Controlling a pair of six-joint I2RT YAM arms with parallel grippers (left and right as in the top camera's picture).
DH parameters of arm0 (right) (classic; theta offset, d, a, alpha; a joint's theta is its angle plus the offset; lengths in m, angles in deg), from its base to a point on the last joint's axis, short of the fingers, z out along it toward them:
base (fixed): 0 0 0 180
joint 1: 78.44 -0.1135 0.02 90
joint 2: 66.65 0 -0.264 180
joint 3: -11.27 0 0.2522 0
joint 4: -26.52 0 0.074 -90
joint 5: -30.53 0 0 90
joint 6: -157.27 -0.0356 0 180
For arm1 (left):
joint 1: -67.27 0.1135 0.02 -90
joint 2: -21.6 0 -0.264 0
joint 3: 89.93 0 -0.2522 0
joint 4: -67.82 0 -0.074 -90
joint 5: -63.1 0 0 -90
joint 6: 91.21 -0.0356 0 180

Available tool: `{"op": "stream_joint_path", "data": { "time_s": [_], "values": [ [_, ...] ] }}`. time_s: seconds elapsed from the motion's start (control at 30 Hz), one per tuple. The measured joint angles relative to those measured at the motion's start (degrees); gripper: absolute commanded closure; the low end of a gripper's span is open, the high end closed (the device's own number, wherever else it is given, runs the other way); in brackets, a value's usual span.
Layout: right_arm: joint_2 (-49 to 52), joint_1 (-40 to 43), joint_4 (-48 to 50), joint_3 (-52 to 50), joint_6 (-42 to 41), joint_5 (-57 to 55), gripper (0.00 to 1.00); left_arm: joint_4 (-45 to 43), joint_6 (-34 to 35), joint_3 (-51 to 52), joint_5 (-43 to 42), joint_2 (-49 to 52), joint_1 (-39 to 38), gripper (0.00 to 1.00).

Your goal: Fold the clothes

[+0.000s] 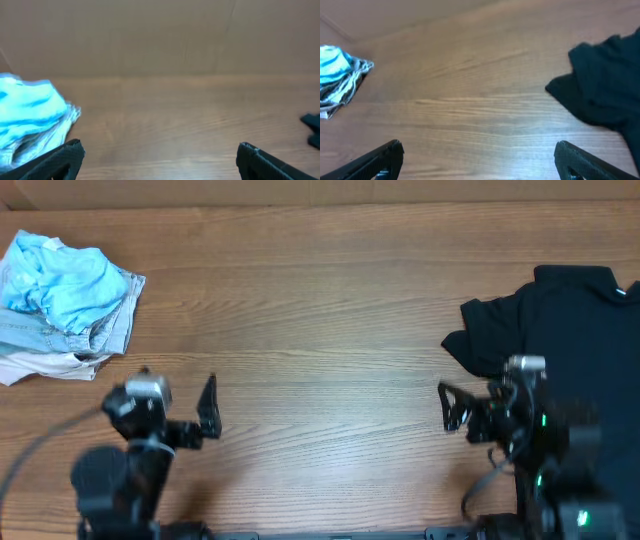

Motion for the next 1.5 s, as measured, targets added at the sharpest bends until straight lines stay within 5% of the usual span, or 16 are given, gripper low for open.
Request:
{"op": "stream_joint_path", "data": {
  "time_s": [0.27,0.47,0.97,1.3,1.4,1.47,1.5],
  "values": [
    [28.3,0.0,-10.5,23.1,0.4,-0.6,0.0,19.5,0.2,-22.6,-2.9,25.2,0.0,0.0],
    [41.7,0.0,-3.6,26.8,-1.4,-7.5,0.04,27.9,0.2,-32.0,-4.9,38.6,0.0,0.0],
    [69.4,3.0,19.8,27.3,-6.3,-22.4,0.35,29.0,0.2,-33.0,-18.3,42.2,0.0,0.0],
    [76.4,3.0,23.6,27.3,-4.3,-24.5,0.35,29.0,0.2,-33.0,-18.7,42.2,0.0,0.0],
    [77.8,3.0,23.9,27.3,-3.7,-24.5,0.59,29.0,0.2,-33.0,-18.7,42.2,0.0,0.0],
    [78.1,3.0,24.5,27.3,-3.2,-24.9,0.86,29.1,0.2,-33.0,-18.7,42.2,0.0,0.0],
    [78.2,3.0,24.9,27.3,-2.8,-25.1,0.9,29.0,0.2,-33.0,-18.7,42.2,0.0,0.0]
  ]
}}
